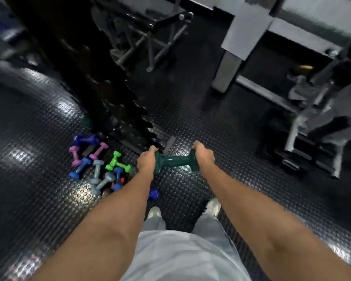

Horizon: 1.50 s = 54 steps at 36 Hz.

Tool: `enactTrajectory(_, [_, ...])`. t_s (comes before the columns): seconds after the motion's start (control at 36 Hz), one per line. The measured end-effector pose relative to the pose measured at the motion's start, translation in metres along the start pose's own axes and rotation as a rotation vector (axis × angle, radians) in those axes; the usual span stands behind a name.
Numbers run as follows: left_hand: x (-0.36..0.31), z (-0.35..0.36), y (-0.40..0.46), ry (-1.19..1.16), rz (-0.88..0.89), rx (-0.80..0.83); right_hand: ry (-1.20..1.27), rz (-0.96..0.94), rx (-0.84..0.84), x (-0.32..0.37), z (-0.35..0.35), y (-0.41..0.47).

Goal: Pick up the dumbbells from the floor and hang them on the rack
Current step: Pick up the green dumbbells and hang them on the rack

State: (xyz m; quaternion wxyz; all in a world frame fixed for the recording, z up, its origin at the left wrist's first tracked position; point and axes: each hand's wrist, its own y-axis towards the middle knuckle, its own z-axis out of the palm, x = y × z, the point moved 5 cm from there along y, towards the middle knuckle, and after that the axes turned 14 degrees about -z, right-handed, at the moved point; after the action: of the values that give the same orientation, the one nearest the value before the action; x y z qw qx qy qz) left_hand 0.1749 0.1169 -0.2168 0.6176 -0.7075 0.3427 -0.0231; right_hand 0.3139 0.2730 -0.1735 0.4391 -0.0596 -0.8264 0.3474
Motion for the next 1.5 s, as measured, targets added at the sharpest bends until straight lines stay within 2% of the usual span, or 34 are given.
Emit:
enactTrajectory(0.22, [0.028, 0.012, 0.013, -0.273, -0.129, -0.166, -0.259, -0.171, 0.271, 0.034, 0.015, 0.043])
enactTrajectory(0.36, [0.035, 0.030, 0.015, -0.426, -0.139, -0.227, -0.455, -0.335, 0.330, 0.050, 0.023, 0.065])
enactTrajectory(0.47, [0.045, 0.044, 0.020, -0.516, -0.174, -0.242, -0.381, -0.288, 0.343, 0.048, 0.032, 0.083])
enactTrajectory(0.58, [0.050, 0.055, 0.043, -0.668, -0.231, -0.237, -0.322, -0.324, 0.358, 0.039, 0.055, 0.115])
enactTrajectory(0.89, [0.043, 0.081, 0.214, -0.745, -0.101, -0.370, -0.259, -0.430, 0.486, -0.016, 0.169, 0.259])
enactTrajectory(1.06, [0.054, 0.103, 0.290, -0.944, -0.153, -0.488, -0.181, -0.419, 0.497, -0.053, 0.211, 0.325])
enactTrajectory(1.14, [0.069, 0.118, 0.306, -0.960, -0.170, -0.602, -0.178, -0.413, 0.495, -0.069, 0.225, 0.348])
enactTrajectory(1.22, [0.081, 0.123, 0.322, -0.939, -0.103, -0.676, -0.210, -0.464, 0.503, -0.085, 0.237, 0.365])
enactTrajectory(1.36, [0.088, 0.117, 0.344, -1.011, -0.074, -0.704, -0.207, -0.540, 0.527, -0.091, 0.264, 0.375])
enactTrajectory(1.5, [0.084, 0.113, 0.349, -1.055, -0.058, -0.723, -0.164, -0.554, 0.468, -0.092, 0.271, 0.381])
